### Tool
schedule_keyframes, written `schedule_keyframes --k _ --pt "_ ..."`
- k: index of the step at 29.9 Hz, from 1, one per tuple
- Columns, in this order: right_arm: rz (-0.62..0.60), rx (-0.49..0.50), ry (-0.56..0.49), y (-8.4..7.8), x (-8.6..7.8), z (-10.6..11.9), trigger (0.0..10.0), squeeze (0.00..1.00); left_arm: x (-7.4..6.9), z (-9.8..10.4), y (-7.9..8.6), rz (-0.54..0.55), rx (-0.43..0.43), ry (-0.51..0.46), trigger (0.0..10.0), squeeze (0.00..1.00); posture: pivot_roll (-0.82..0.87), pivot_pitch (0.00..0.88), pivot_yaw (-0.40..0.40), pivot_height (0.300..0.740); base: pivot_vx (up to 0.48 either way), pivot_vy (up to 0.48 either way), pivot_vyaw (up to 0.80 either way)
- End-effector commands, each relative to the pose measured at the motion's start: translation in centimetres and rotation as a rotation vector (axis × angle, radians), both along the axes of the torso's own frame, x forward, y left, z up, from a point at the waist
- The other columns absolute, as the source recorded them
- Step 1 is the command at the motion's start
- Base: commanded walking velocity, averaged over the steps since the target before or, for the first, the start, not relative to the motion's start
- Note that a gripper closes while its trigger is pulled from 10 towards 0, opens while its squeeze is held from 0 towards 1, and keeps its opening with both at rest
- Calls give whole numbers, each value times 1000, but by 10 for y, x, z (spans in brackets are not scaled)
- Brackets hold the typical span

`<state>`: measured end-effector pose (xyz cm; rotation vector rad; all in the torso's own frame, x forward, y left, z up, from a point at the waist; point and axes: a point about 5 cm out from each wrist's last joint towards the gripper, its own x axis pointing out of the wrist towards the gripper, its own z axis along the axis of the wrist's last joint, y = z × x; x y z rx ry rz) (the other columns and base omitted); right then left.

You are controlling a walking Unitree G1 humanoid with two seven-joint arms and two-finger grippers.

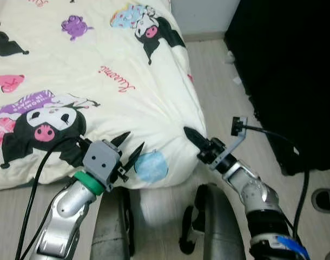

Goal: Clean up the room

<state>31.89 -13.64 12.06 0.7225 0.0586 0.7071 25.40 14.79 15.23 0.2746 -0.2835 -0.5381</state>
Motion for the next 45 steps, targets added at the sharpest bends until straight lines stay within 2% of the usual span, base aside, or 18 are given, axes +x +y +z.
schedule_keyframes --k 1,3,6,9,11,17,25,26,27,28,29,37,38,39,41,42,44,45 --pt "-66 -20 39 -21 -12 -7 0 0 -3 -9 0 -6 14 34 10000 0 121 288 4 604 0 0 0" --pt "-92 -28 37 -27 -14 -5 0 0 -3 -8 0 -6 15 33 10000 0 121 289 7 604 0 0 0" --pt "-208 -58 45 -49 -14 -3 0 0 -2 -8 0 -6 17 32 10000 0 119 292 11 604 0 0 0" --pt "-265 -66 55 -57 -13 -1 0 0 -1 -9 0 -8 17 32 10000 0 117 294 14 604 0 0 0" --pt "-417 -80 73 -76 -7 2 0 0 -1 -9 -1 -11 19 34 10000 0 119 298 16 604 0 0 0" --pt "-605 -49 71 -99 0 12 0 0 -1 -9 -1 -9 25 33 10000 0 126 299 14 604 0 0 0" --pt "-603 -83 82 -100 2 14 0 0 -1 -9 1 -4 30 32 10000 0 125 299 11 604 0 0 0" --pt "-588 -119 92 -97 1 11 6549 0 -1 -10 0 -4 31 33 10000 0 125 300 10 604 0 0 0" --pt "-588 -119 92 -97 1 11 6549 0 -1 -10 0 -4 31 33 10000 0 125 300 10 604 0 0 0" --pt "-570 -137 99 -92 1 9 10000 0 -1 -10 0 -4 34 34 10000 0 125 299 11 604 0 0 0" --pt "-566 -141 106 -89 1 7 10000 1000 0 -11 0 -4 35 35 10000 0 124 298 11 604 0 0 0" --pt "-519 -150 137 -80 0 2 10000 1000 0 -11 0 -4 38 34 10000 0 121 294 13 604 0 0 0" --pt "-412 -308 183 -72 -5 -10 10000 0 2 -10 0 -2 37 30 10000 0 118 289 16 604 0 0 0" --pt "-324 -448 226 -68 -12 -23 10000 0 3 -10 0 -1 37 26 10000 0 117 284 17 604 0 0 0" --pt "-324 -448 226 -68 -12 -23 10000 0 3 -10 0 -1 37 26 10000 0 117 284 17 604 0 0 0" --pt "-217 -544 247 -64 -20 -31 10000 0 4 -9 0 1 34 22 10000 0 115 283 19 604 0 0 0" --pt "-217 -544 247 -64 -20 -31 10000 0 4 -9 0 1 34 22 10000 0 115 283 19 604 0 0 0" --pt "-102 -622 238 -62 -30 -34 10000 953 5 -8 0 1 33 19 10000 0 113 279 21 604 0 0 0"
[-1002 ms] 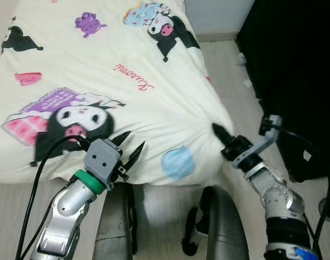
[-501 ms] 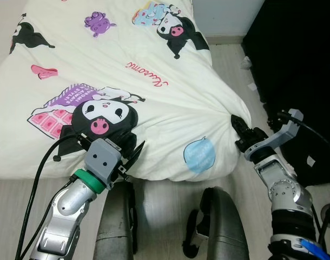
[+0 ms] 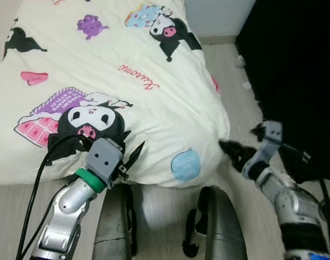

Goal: Clean up the room

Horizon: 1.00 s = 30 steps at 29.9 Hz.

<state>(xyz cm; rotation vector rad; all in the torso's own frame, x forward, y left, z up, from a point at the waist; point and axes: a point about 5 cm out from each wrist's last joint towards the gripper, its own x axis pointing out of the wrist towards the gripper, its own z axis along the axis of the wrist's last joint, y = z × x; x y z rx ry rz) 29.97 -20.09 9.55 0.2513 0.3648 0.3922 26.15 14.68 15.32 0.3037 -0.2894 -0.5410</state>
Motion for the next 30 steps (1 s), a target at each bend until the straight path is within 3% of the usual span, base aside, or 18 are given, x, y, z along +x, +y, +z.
schedule_keyframes --k 1,2,3,5,6,7,9,11,16,17,20,21,23,25,30 --pt "222 -63 61 6 -21 -6 10000 1000 -1 -9 1 2 5 31 10000 0 110 274 24 604 0 0 0" --pt "222 -63 61 6 -21 -6 10000 1000 -1 -9 1 2 5 31 10000 0 110 274 24 604 0 0 0" --pt "363 -70 54 11 -33 0 10000 1000 0 -9 0 0 5 30 10000 0 109 271 26 604 0 0 0" --pt "363 -70 54 11 -33 0 10000 1000 0 -9 0 0 5 30 10000 0 109 271 26 604 0 0 0" --pt "476 -59 51 15 -44 7 10000 0 2 -8 0 1 3 27 10000 0 98 258 31 604 0 0 0" --pt "476 -59 51 15 -44 7 10000 0 2 -8 0 1 3 27 10000 0 98 258 31 604 0 0 0" --pt "670 27 11 32 -62 30 10000 0 9 -5 3 41 -44 20 10000 0 88 247 33 604 0 0 0" --pt "775 157 -67 51 -68 55 10000 0 18 -1 7 91 -116 28 10000 0 75 228 32 604 0 0 0" --pt "798 240 -197 67 -64 78 10000 0 23 -4 6 111 -177 75 10000 0 65 209 29 604 0 0 0" --pt "760 247 -251 71 -57 83 10000 0 26 -8 5 139 -184 101 10000 0 59 198 26 604 0 0 0" --pt "361 68 -375 57 -11 74 10000 0 37 -27 11 310 -247 211 10000 0 44 171 22 604 0 0 0" --pt "361 68 -375 57 -11 74 10000 0 37 -27 11 310 -247 211 10000 0 44 171 22 604 0 0 0" --pt "128 -34 -389 44 6 66 10000 0 40 -32 16 396 -266 230 10000 0 32 149 20 604 0 0 0" --pt "0 -82 -404 36 10 64 10000 0 43 -33 18 442 -255 230 10000 0 32 145 20 604 0 0 0" --pt "-149 -132 -429 29 8 53 10000 0 47 -28 20 484 -278 173 10000 0 32 109 14 604 0 0 0"
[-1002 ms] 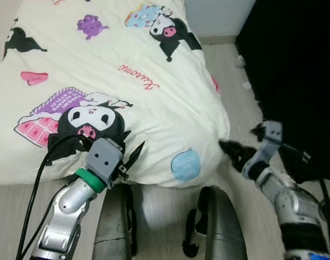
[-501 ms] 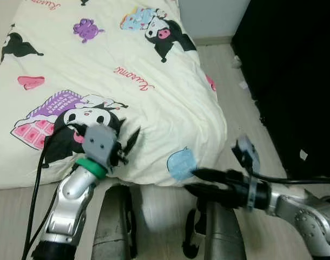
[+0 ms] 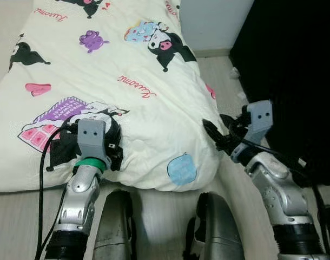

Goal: Clean up the room

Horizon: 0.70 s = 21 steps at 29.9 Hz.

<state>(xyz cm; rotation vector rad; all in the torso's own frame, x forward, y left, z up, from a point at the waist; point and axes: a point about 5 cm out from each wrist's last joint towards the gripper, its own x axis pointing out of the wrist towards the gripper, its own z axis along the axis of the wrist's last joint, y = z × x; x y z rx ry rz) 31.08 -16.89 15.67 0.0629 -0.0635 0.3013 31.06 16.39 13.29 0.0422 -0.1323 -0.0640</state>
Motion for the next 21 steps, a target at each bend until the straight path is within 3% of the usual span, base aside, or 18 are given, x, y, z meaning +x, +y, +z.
schedule_keyframes --k 1,6,21 --pt "-76 -13 12 -5 -3 -10 10000 0 -2 -8 3 37 2 22 10000 0 32 109 14 604 0 0 0" --pt "-211 -16 -26 -10 -5 -22 10000 0 -2 -16 9 86 -66 45 10000 0 25 81 23 604 0 0 0" --pt "-236 15 -60 1 -3 -39 10000 0 -1 -9 -8 -6 -18 -27 10000 0 34 73 32 664 0 0 0"
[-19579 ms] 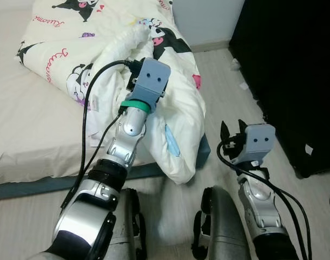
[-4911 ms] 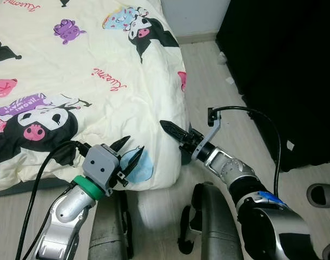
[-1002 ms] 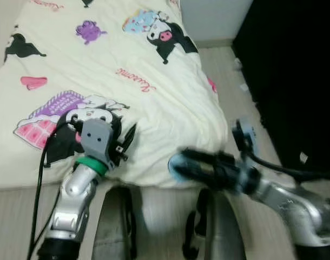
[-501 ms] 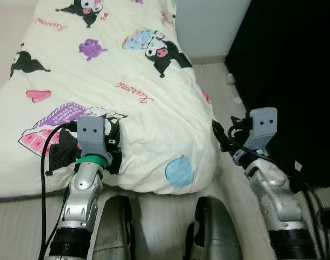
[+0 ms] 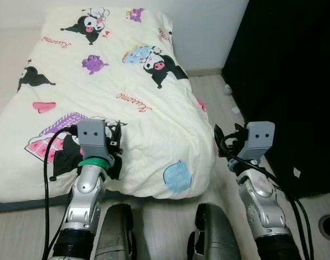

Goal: Clean up the room

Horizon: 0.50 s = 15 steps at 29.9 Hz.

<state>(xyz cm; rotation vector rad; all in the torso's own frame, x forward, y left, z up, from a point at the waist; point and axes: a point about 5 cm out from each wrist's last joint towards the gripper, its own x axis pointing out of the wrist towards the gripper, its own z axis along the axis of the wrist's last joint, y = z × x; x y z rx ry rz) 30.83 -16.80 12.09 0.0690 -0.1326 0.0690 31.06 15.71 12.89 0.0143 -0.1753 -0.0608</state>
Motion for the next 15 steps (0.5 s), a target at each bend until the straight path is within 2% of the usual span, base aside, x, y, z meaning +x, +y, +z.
schedule_keyframes --k 1,15 --pt "-2 -8 1 0 0 -3 10000 0 -1 -5 -2 -6 12 15 10000 0 34 73 32 664 0 0 0" --pt "6 -16 -15 -3 3 -4 10000 0 0 -8 1 -9 27 15 10000 0 34 81 25 709 0 0 0"
